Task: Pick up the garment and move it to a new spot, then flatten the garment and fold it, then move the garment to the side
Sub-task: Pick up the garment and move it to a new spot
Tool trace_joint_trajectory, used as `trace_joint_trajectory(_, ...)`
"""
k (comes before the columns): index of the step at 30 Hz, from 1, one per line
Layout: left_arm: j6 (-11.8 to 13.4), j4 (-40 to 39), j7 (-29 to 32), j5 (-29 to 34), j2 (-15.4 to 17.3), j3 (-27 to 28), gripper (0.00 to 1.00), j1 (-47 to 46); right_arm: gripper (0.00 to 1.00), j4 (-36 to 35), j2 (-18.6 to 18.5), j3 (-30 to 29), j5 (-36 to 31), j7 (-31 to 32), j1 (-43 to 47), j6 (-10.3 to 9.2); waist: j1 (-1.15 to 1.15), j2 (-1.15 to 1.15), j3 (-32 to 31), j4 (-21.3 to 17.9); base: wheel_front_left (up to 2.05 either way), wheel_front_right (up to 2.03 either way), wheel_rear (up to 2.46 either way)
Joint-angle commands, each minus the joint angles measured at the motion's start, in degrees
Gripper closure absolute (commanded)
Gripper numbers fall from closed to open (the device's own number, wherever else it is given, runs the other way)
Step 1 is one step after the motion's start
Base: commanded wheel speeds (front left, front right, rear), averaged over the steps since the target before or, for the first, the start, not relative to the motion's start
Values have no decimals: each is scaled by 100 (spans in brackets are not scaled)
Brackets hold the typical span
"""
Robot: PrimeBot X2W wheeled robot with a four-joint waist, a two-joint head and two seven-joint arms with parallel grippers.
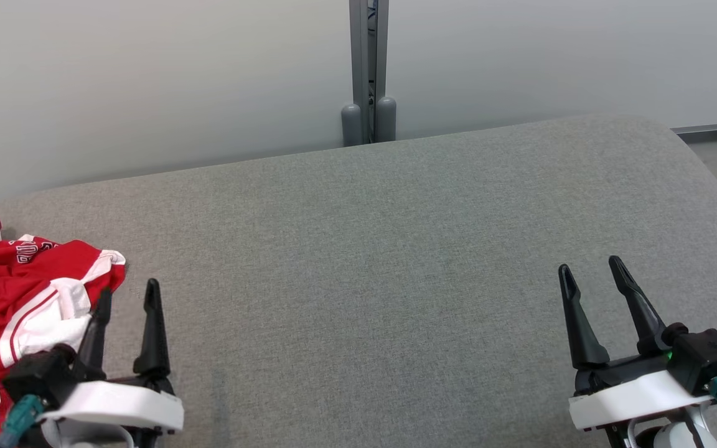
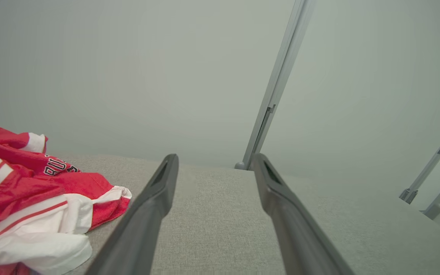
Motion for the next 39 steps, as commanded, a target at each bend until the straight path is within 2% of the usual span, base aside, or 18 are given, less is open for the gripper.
trace_joint_trajectory(1, -80, 1, -12, 156, -90, 44, 0, 159, 0, -14, -14, -17, 13, -29, 63, 3, 0, 0, 0, 15, 0, 0, 0)
trace_joint_trajectory(10, -460, 97, -15, 803, -547, 414, 0, 292, 0, -31, 3, -15, -21, -29, 89, 3, 0, 0, -6, 69, 0, 0, 0)
trace_joint_trajectory(24, -746, 297, -16, 1184, -815, 767, 0, 187, 0, -17, 18, -55, -33, -29, 76, 3, 0, 0, -30, 156, 0, 0, 0)
trace_joint_trajectory(28, -769, 381, -16, 1278, -845, 808, 0, 91, 0, -29, 18, -79, -30, -29, 112, 3, 0, 0, -46, 395, 0, 0, 0)
trace_joint_trajectory(39, -754, 614, -15, 1411, -842, 918, 0, -36, 0, -26, 26, -33, -3, -29, 56, 3, 0, 0, -37, 1378, 0, 0, 0)
